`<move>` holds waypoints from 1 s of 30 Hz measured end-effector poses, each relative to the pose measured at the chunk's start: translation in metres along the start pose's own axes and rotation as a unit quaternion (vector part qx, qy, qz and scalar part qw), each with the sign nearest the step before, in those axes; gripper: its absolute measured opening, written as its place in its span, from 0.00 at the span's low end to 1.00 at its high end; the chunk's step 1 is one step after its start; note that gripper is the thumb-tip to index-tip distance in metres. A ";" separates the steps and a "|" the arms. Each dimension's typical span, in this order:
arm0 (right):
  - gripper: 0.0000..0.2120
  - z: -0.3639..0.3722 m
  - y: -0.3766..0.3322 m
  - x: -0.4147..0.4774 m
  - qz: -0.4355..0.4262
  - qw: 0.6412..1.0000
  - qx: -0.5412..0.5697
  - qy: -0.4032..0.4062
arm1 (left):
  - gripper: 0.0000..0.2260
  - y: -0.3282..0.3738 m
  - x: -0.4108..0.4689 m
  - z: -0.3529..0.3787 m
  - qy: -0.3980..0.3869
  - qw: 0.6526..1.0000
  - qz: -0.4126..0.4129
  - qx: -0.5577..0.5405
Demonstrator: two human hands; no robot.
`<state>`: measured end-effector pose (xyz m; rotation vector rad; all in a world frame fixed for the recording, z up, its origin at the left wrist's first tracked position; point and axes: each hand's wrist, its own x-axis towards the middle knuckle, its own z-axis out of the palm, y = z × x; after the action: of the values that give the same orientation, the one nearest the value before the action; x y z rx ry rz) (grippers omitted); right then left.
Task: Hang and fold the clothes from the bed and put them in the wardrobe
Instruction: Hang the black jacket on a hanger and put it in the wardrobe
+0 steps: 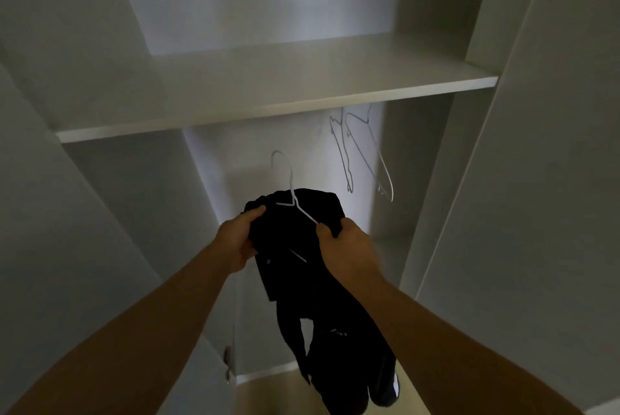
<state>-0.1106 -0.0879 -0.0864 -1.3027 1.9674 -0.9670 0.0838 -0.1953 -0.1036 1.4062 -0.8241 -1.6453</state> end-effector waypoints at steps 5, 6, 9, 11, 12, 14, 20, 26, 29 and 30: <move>0.11 0.037 -0.005 0.070 0.027 0.999 0.011 0.032 | 0.12 0.031 0.105 0.000 -0.100 0.992 -0.079 0.024; 0.11 0.044 -0.007 0.082 0.038 0.998 0.010 0.043 | 0.12 0.037 0.124 0.001 -0.106 0.990 -0.081 0.040; 0.10 0.061 -0.015 0.112 0.059 0.996 0.003 0.071 | 0.16 0.051 0.174 0.006 -0.110 0.990 -0.031 0.085; 0.11 0.066 -0.020 0.128 0.064 0.994 -0.003 0.089 | 0.20 0.061 0.199 0.012 -0.112 0.987 0.011 0.113; 0.11 0.068 -0.021 0.135 0.066 0.993 -0.002 0.100 | 0.22 0.065 0.208 0.015 -0.112 0.985 0.026 0.125; 0.12 0.071 -0.019 0.146 0.071 0.990 0.004 0.120 | 0.23 0.072 0.221 0.022 -0.113 0.983 0.049 0.139; 0.16 0.085 0.011 0.193 0.019 0.978 -0.034 0.206 | 0.17 0.077 0.274 0.053 -0.123 0.955 0.183 0.199; 0.16 0.096 0.032 0.241 -0.106 0.923 -0.115 0.351 | 0.10 0.076 0.303 0.083 -0.125 0.915 0.366 0.115; 0.16 0.091 0.035 0.258 -0.156 0.881 -0.132 0.427 | 0.06 0.080 0.302 0.094 -0.138 0.878 0.453 0.078; 0.16 0.089 0.034 0.262 -0.166 0.871 -0.130 0.443 | 0.06 0.080 0.302 0.097 -0.140 0.866 0.477 0.063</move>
<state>-0.1506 -0.3457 -0.1852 -1.5342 2.6635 -1.7518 -0.0169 -0.5016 -0.1569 0.6085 -1.5076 -1.0054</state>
